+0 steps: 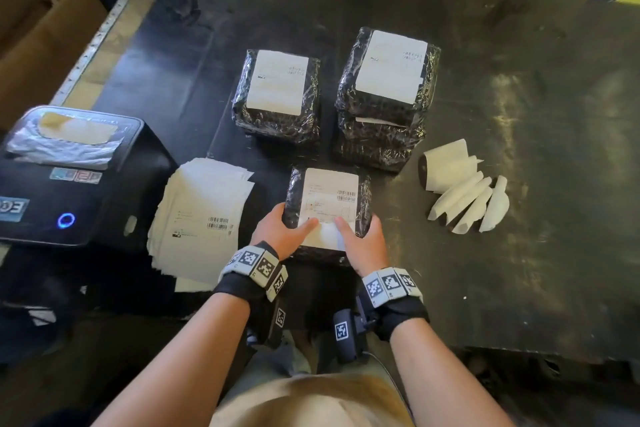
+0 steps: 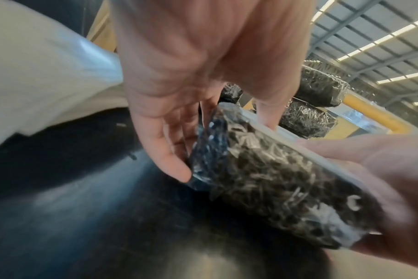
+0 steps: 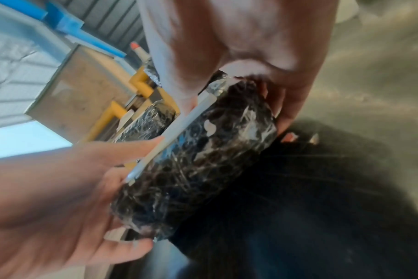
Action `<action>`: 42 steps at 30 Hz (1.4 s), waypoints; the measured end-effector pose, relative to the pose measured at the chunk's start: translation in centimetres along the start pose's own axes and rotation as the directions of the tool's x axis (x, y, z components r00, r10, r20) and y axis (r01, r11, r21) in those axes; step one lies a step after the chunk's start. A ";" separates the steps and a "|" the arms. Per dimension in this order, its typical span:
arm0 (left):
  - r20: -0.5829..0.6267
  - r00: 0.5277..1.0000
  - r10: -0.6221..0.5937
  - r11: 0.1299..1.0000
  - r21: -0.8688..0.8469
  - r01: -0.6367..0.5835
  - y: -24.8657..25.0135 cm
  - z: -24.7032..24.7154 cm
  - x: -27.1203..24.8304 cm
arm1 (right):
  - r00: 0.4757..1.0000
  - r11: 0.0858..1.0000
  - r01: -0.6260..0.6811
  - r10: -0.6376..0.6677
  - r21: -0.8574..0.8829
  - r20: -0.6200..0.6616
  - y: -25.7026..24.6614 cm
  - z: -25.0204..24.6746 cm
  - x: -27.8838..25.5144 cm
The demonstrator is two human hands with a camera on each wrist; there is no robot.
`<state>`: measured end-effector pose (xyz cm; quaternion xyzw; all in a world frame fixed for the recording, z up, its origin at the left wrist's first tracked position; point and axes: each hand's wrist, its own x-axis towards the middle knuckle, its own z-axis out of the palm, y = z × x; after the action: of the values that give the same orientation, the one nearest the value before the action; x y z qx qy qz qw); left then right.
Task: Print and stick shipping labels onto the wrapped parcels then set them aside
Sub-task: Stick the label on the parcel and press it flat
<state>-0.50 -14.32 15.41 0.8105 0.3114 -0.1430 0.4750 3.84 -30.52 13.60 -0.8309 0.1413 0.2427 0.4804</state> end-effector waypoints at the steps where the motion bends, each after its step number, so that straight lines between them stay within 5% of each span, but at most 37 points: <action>1: -0.004 1.000 -0.002 1.000 0.003 0.002 0.2 0.0 0.0 | 1.000 1.000 0.003 -0.003 0.006 -0.003 -0.2 -0.2 0.0; 18: -0.036 0.997 0.066 0.994 -0.088 -0.069 -1.2 0.7 -2.8 | 0.996 0.996 0.087 -0.086 0.029 -0.008 1.1 0.3 -3.5; 26: 0.047 0.990 0.130 0.991 -0.032 -0.129 -2.3 -0.3 -2.6 | 0.986 0.987 0.159 -0.160 0.037 0.040 2.1 -1.0 -3.6; 42: -0.065 0.986 0.152 0.981 -0.114 -0.159 -2.4 1.0 -3.0 | 0.980 0.977 0.194 -0.189 0.087 -0.062 2.6 1.1 -3.6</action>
<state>-4.28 -15.45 14.86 0.8063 0.2683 -0.0639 0.5232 -0.71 -30.88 13.19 -0.8237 0.0845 0.1661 0.5355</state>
